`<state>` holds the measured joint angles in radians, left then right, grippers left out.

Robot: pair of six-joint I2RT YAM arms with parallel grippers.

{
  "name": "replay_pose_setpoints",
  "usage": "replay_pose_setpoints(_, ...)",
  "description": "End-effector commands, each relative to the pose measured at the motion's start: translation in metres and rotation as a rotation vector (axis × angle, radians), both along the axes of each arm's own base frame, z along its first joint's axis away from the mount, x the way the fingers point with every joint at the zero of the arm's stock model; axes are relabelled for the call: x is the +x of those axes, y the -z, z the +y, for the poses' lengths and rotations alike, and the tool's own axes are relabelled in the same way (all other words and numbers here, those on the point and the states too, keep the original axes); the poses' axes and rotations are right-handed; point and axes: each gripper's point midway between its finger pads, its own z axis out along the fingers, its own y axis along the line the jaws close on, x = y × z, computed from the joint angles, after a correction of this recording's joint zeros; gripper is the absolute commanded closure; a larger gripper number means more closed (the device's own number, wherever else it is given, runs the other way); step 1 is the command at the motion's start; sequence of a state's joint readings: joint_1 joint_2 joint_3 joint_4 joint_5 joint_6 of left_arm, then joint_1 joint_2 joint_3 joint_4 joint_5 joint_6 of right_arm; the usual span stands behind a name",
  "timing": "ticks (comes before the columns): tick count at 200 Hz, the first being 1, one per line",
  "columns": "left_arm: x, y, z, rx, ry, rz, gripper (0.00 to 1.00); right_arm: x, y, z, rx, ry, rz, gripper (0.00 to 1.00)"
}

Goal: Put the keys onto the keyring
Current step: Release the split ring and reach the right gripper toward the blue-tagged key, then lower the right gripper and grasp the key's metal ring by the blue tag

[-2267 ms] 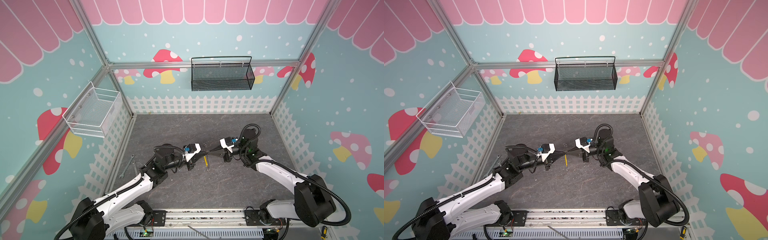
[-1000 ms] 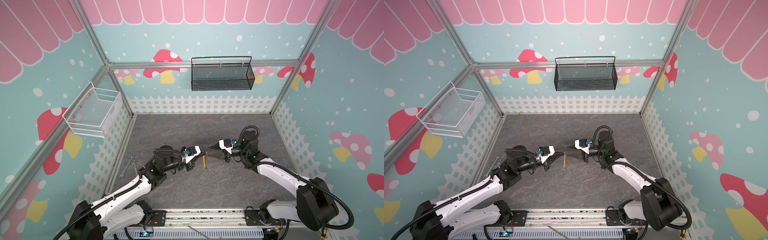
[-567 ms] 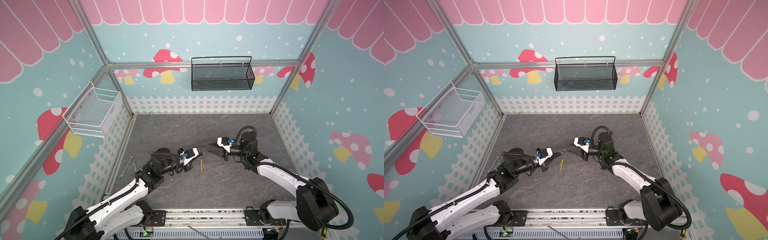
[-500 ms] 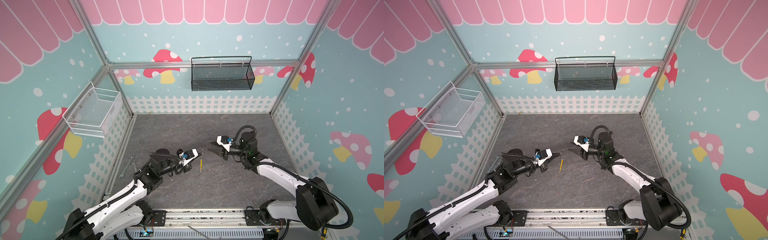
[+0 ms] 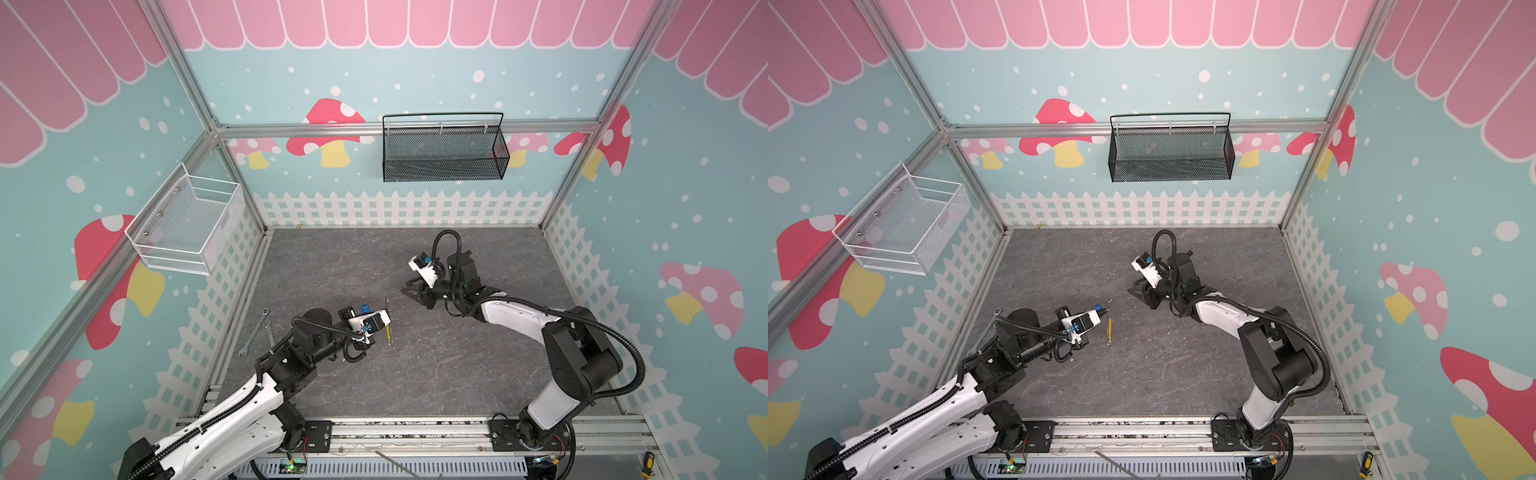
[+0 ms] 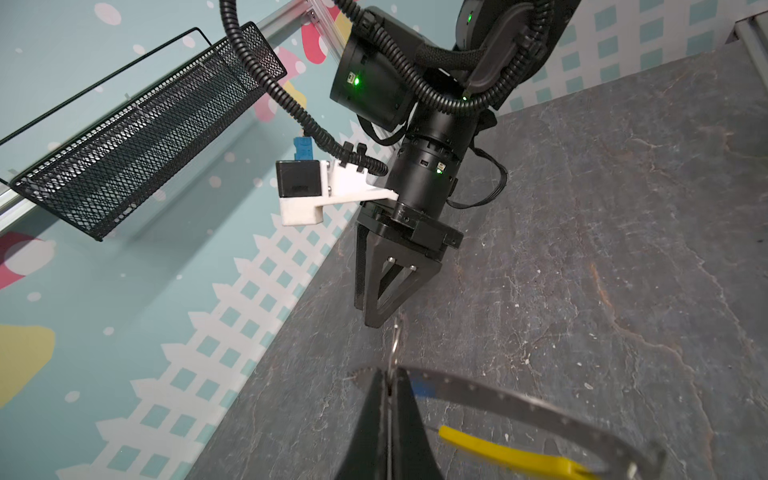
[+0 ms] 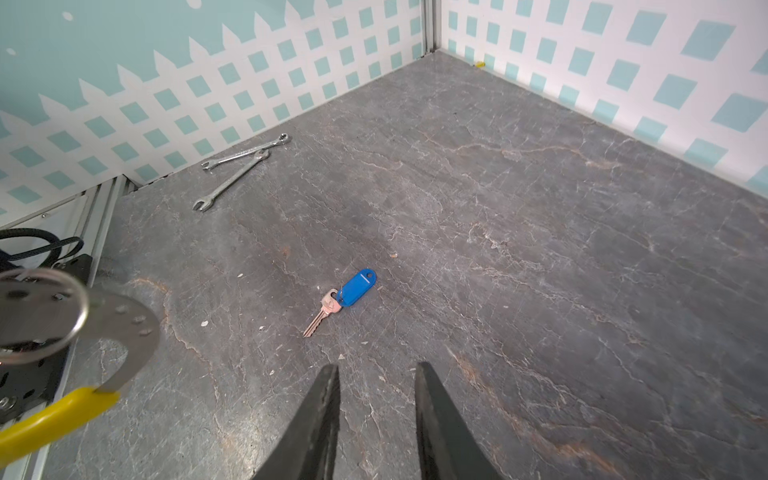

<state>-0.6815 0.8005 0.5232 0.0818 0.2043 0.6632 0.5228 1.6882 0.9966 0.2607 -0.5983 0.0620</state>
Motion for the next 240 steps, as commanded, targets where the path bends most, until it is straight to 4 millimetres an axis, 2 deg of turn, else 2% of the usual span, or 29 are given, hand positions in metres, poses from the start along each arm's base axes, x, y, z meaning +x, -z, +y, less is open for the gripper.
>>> replay_pose_setpoints(1,0.006,0.004,0.01,0.036,-0.036,-0.02,1.0,0.007,0.014,0.011,-0.025,0.036,0.075,0.66)
replay_pose_setpoints(33,0.021,-0.003,0.038,-0.035,-0.113,0.038,1.0,0.014,0.041,0.035,-0.076,0.048,0.153,0.66)
replay_pose_setpoints(43,0.026,-0.006,0.049,-0.062,-0.138,0.053,1.0,0.014,0.041,0.044,-0.078,0.034,0.154,0.65)
replay_pose_setpoints(46,0.027,-0.006,0.052,-0.068,-0.145,0.059,1.0,0.015,0.055,0.047,-0.095,0.033,0.176,0.65)
replay_pose_setpoints(61,0.033,-0.011,0.068,-0.103,-0.185,0.07,1.0,0.016,0.068,0.06,-0.122,0.018,0.198,0.65)
replay_pose_setpoints(101,0.039,-0.017,0.09,-0.165,-0.252,0.075,1.0,-0.001,0.09,0.094,-0.172,-0.078,0.177,0.66)
replay_pose_setpoints(149,0.037,-0.018,0.092,-0.19,-0.247,0.089,1.0,-0.015,0.106,0.112,-0.189,-0.174,0.139,0.71)
replay_pose_setpoints(179,0.037,-0.019,0.091,-0.197,-0.239,0.091,1.0,-0.015,0.115,0.118,-0.197,-0.185,0.148,0.75)
replay_pose_setpoints(240,0.036,-0.021,0.09,-0.205,-0.235,0.092,1.0,-0.014,0.123,0.124,-0.201,-0.197,0.147,0.76)
